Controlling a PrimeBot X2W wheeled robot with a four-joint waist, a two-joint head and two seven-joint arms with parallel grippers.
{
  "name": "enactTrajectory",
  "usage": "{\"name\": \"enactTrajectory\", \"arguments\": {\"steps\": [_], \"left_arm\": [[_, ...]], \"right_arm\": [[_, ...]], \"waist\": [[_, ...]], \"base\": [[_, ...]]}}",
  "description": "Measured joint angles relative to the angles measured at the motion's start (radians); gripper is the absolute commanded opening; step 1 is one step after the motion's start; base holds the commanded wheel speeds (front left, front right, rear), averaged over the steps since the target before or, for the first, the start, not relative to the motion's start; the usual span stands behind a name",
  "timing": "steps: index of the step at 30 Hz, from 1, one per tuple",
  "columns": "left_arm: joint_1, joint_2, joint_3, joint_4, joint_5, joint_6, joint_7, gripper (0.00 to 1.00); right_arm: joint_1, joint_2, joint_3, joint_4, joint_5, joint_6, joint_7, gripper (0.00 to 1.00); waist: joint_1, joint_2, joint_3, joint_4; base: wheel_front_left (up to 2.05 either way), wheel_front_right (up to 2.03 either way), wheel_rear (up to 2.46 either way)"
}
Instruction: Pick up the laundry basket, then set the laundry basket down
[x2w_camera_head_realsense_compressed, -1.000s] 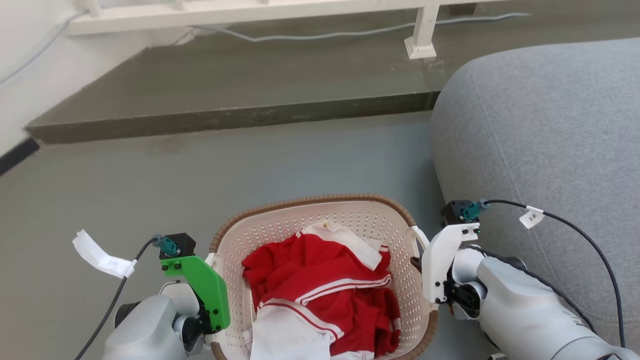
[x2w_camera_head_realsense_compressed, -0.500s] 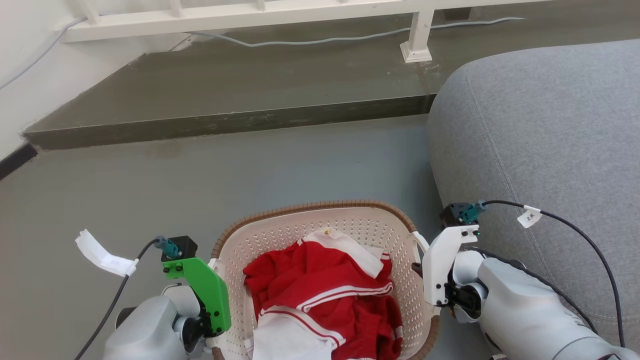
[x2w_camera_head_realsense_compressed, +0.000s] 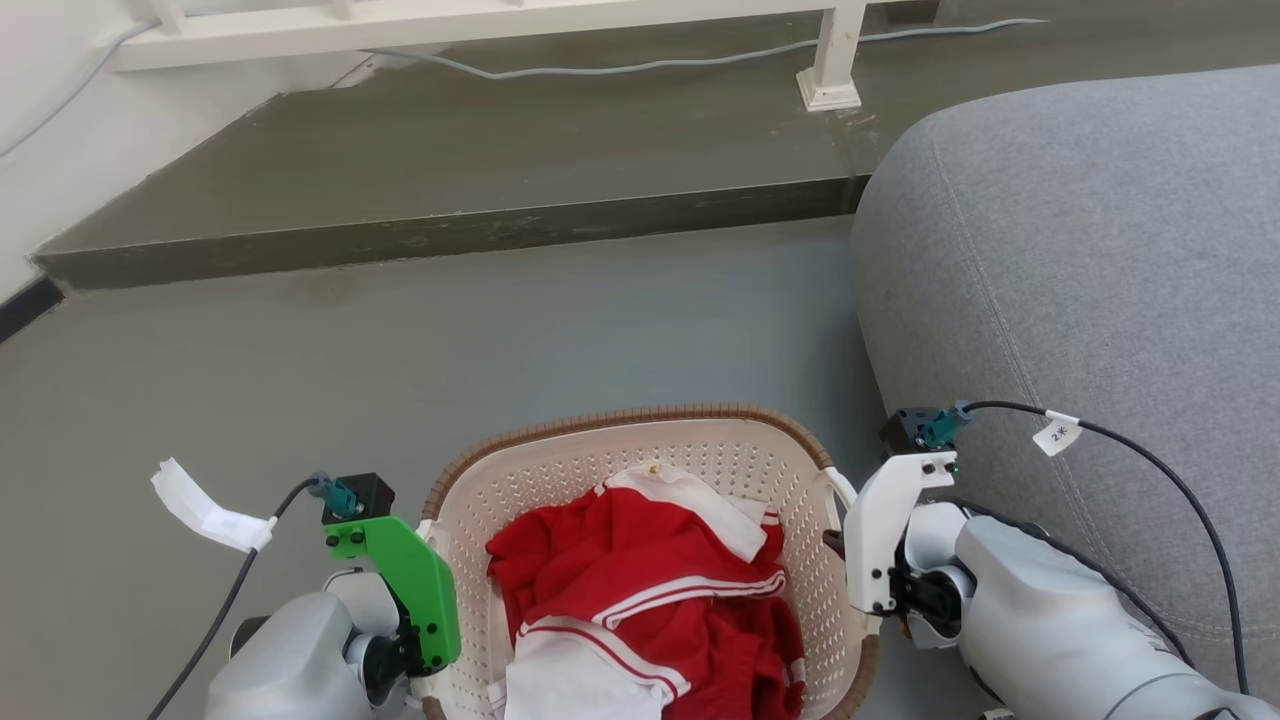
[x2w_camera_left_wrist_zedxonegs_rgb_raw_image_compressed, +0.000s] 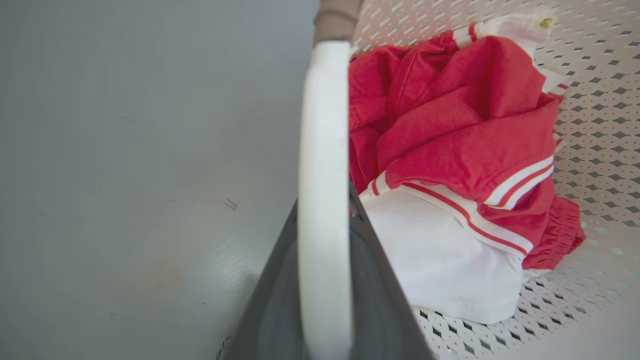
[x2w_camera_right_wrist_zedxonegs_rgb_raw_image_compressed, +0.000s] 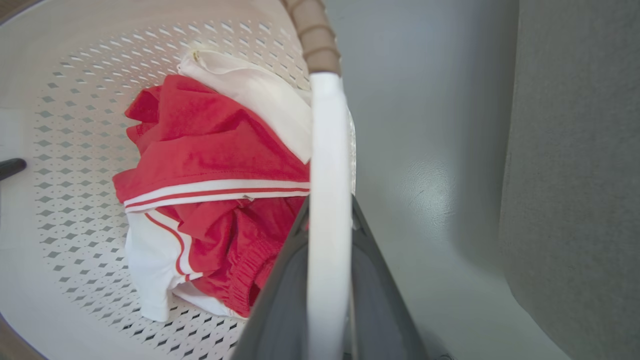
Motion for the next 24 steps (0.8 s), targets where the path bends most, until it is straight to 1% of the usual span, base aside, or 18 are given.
{"name": "enactTrajectory", "arguments": {"steps": [3,5,12,24], "left_arm": [[0.000,0.001,-0.002,0.000,-0.004,0.000,0.000,0.00],[-0.002,0.001,-0.003,-0.001,-0.006,0.000,0.000,0.00],[-0.025,0.013,-0.006,-0.007,-0.006,0.000,-0.006,0.00],[-0.093,0.030,-0.017,-0.030,-0.005,0.000,-0.060,0.00]], "right_arm": [[0.000,0.000,0.002,0.000,0.003,-0.002,0.000,0.00],[-0.001,0.000,0.004,-0.001,0.008,-0.009,0.000,0.00],[-0.021,0.001,0.011,-0.010,0.010,-0.010,-0.002,0.00],[-0.077,-0.001,0.012,-0.022,0.010,-0.035,-0.064,0.00]], "waist": [[0.0000,0.0000,0.004,-0.001],[0.0000,0.0000,0.007,-0.001],[0.0000,0.0000,0.039,-0.004],[0.0000,0.0000,0.146,-0.009]], "base": [[0.00,0.00,0.00],[0.00,0.00,0.00],[0.00,0.00,0.00],[0.00,0.00,0.00]]}}
